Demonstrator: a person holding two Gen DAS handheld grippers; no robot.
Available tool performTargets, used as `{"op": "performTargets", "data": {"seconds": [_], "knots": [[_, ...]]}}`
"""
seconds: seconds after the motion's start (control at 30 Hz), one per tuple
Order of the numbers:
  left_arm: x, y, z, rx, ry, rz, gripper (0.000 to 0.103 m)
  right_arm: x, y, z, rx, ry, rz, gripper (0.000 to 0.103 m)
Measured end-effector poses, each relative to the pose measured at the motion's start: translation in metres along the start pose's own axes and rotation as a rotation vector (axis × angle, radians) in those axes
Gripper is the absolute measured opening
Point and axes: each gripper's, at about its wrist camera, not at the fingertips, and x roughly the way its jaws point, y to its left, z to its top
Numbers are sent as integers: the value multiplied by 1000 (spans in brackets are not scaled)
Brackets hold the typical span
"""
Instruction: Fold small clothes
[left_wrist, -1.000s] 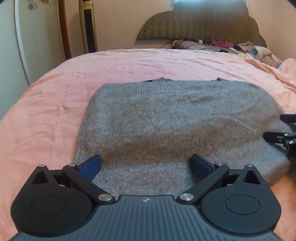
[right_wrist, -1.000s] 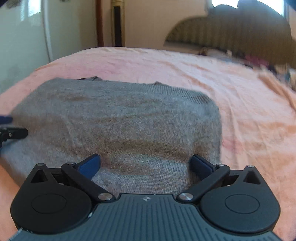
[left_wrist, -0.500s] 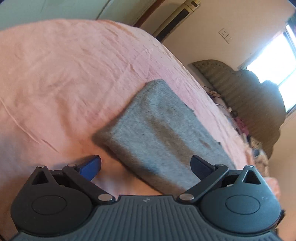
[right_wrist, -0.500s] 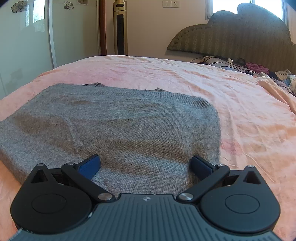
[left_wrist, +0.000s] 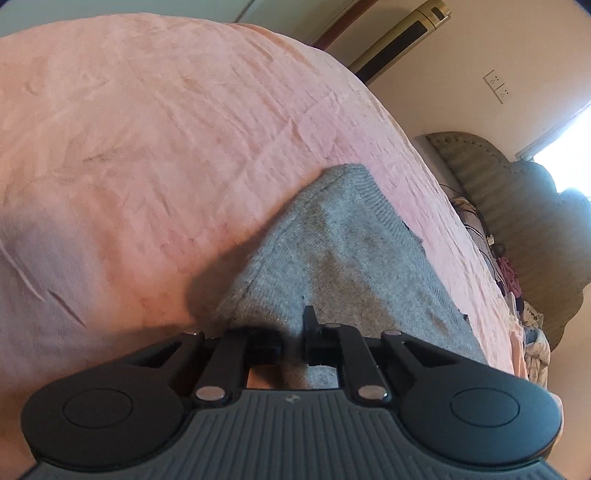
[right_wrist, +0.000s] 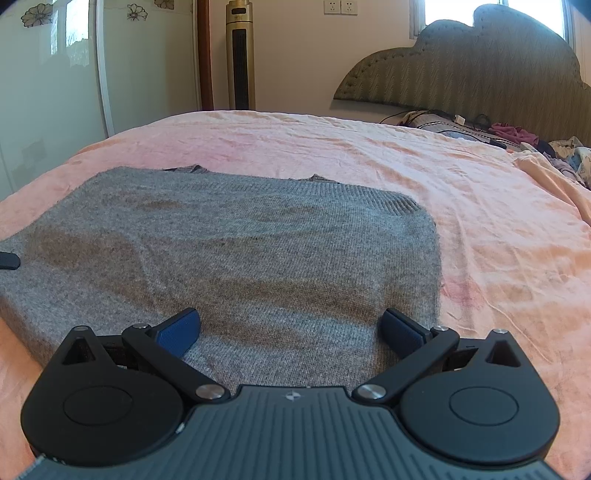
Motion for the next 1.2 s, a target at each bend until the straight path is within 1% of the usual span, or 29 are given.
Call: {"op": "performTargets", "data": {"seconds": [0.1, 0.13, 0.17, 0.2, 0.23, 0.27, 0.3, 0.37, 0.43, 0.47, 0.5, 0.57, 0.7, 0.73, 0.77, 0.83, 0.9, 0.93, 0.97, 1.03, 1.1, 1.13, 1.2], "knots": [[-2, -10, -4, 99, -23, 28, 7, -2, 0, 8, 20, 18, 0, 103], [-4, -16, -7, 156, -38, 28, 7, -6, -1, 19, 76, 30, 15, 103], [-7, -22, -10, 209, -57, 27, 7, -11, -2, 30, 133, 21, 60, 103], [-10, -27, -13, 264, -80, 26, 7, -18, -2, 45, 187, -3, 137, 103], [-13, -34, -18, 329, -110, 21, 7, -22, 1, 62, 215, -24, 210, 103], [-16, -40, -23, 389, -137, 16, 7, -22, 7, 76, 223, -30, 261, 103], [-19, -48, -30, 460, -169, 19, 7, -19, 16, 92, 222, -19, 317, 103], [-22, -58, -40, 560, -202, 13, 7, 0, 38, 123, 222, 73, 463, 103], [-23, -69, -50, 647, -226, 10, 7, 30, 63, 144, 240, 198, 608, 102], [-23, -72, -53, 680, -235, 12, 7, 44, 75, 151, 242, 247, 653, 97], [-21, -76, -58, 717, -245, 14, 7, 59, 90, 157, 235, 295, 677, 93], [-19, -81, -62, 766, -252, 26, 7, 82, 118, 165, 203, 369, 674, 83], [-17, -88, -73, 871, -274, 37, 7, 112, 167, 173, 80, 462, 605, 72], [-17, -90, -77, 892, -276, 37, 7, 118, 175, 173, 48, 484, 588, 67], [-16, -91, -78, 906, -272, 38, 7, 122, 184, 172, 6, 497, 574, 61], [-13, -93, -81, 934, -267, 40, 7, 128, 201, 170, -81, 513, 541, 54], [-8, -95, -83, 957, -260, 55, 7, 134, 207, 169, -137, 521, 508, 43], [-7, -94, -83, 957, -254, 60, 7, 137, 206, 168, -157, 520, 487, 26], [-6, -95, -82, 958, -250, 63, 7, 138, 201, 168, -165, 514, 477, 13], [-7, -97, -85, 974, -257, 64, 7, 136, 187, 168, -148, 489, 519, 13], [-10, -103, -90, 1003, -266, 47, 7, 127, 167, 169, -120, 452, 539, 13], [-12, -110, -94, 1022, -270, 29, 7, 119, 151, 170, -103, 424, 558, 13], [-17, -126, -104, 1071, -284, -29, 7, 98, 118, 173, -59, 364, 576, 13]]}}
